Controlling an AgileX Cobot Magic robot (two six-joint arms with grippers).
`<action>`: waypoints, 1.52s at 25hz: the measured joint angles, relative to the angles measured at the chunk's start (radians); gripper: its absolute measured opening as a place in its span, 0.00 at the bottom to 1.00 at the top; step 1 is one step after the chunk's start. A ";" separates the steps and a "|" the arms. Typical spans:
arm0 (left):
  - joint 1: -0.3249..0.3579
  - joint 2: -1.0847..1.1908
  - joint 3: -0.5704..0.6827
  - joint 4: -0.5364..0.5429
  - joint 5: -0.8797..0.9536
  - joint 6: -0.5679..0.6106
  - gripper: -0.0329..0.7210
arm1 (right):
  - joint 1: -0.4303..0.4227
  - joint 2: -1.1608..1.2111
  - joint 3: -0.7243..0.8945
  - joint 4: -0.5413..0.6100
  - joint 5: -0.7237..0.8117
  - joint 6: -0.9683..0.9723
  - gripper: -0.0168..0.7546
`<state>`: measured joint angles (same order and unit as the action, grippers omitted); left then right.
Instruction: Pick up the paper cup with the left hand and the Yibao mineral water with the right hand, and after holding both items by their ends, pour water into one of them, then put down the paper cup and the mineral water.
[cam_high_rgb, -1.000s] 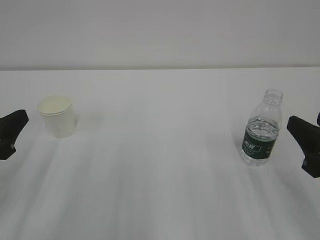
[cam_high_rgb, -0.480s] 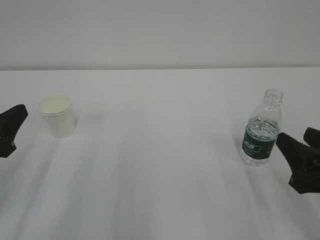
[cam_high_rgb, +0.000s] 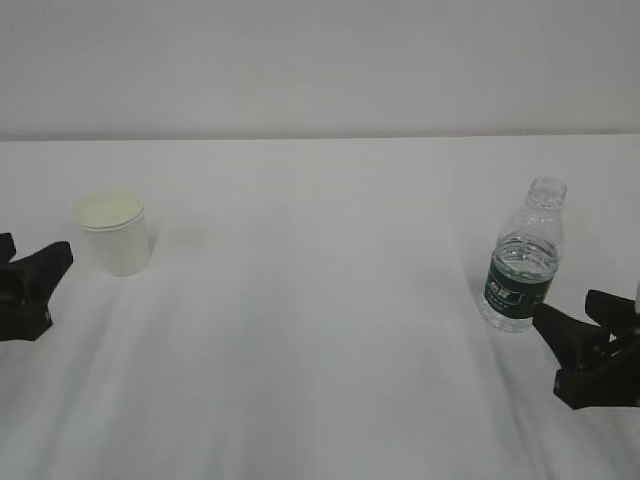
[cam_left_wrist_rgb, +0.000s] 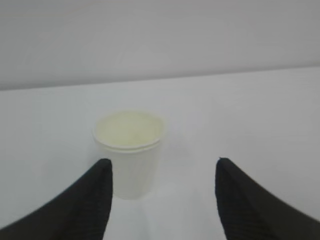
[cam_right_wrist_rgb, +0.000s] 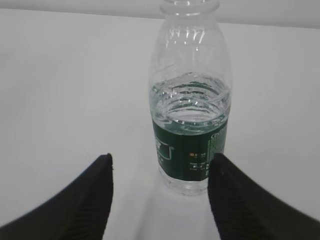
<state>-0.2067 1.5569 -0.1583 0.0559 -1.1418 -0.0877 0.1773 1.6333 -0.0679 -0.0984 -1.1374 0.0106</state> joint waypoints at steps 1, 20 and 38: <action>0.000 0.021 0.000 0.006 0.000 0.001 0.66 | 0.000 0.010 -0.005 0.002 -0.001 -0.004 0.62; 0.000 0.065 0.000 0.075 0.000 0.026 0.62 | 0.000 0.223 -0.117 0.036 -0.008 -0.020 0.70; 0.000 0.065 0.000 0.075 0.000 0.027 0.61 | 0.000 0.269 -0.185 0.098 -0.012 -0.025 0.91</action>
<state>-0.2067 1.6219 -0.1583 0.1309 -1.1418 -0.0604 0.1773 1.9023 -0.2525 0.0000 -1.1492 -0.0149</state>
